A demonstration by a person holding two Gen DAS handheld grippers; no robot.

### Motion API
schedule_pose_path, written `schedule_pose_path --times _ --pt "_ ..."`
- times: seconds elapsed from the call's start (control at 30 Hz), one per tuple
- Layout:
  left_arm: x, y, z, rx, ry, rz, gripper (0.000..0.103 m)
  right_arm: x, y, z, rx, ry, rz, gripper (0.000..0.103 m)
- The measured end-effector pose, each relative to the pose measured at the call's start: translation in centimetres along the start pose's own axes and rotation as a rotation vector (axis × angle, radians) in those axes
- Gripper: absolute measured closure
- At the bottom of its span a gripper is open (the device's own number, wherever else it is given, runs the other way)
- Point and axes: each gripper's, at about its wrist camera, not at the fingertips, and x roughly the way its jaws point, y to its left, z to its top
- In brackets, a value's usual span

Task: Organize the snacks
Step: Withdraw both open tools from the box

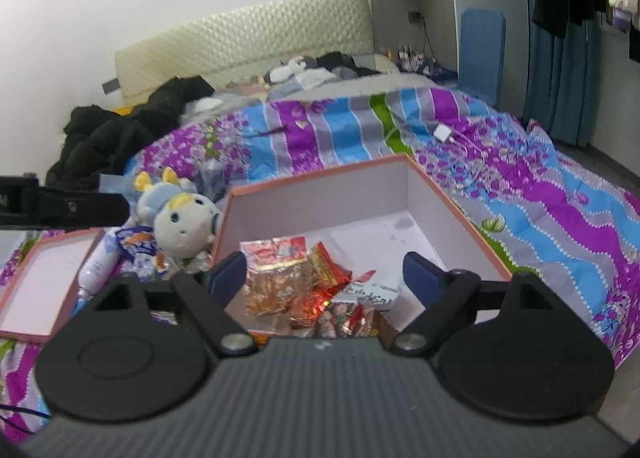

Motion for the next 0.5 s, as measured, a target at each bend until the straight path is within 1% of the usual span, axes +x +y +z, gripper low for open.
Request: schedule_pose_path --times 0.1,0.3,0.5 --pt "-2.6 0.3 -0.6 -0.003 -0.028 0.005 0.027 -1.4 0.9 -0.1 -0.011 -0.010 0.006 0.017" --pt "-7.2 0.8 -2.3 -0.010 -0.072 0.020 0.027 -4.7 3.2 -0.7 -0.033 -0.059 0.027 0.017" --pt "-10.9 2.0 -4.6 -0.026 -0.092 0.052 0.027 -7.1 5.5 -2.0 -0.052 -0.078 0.065 0.017"
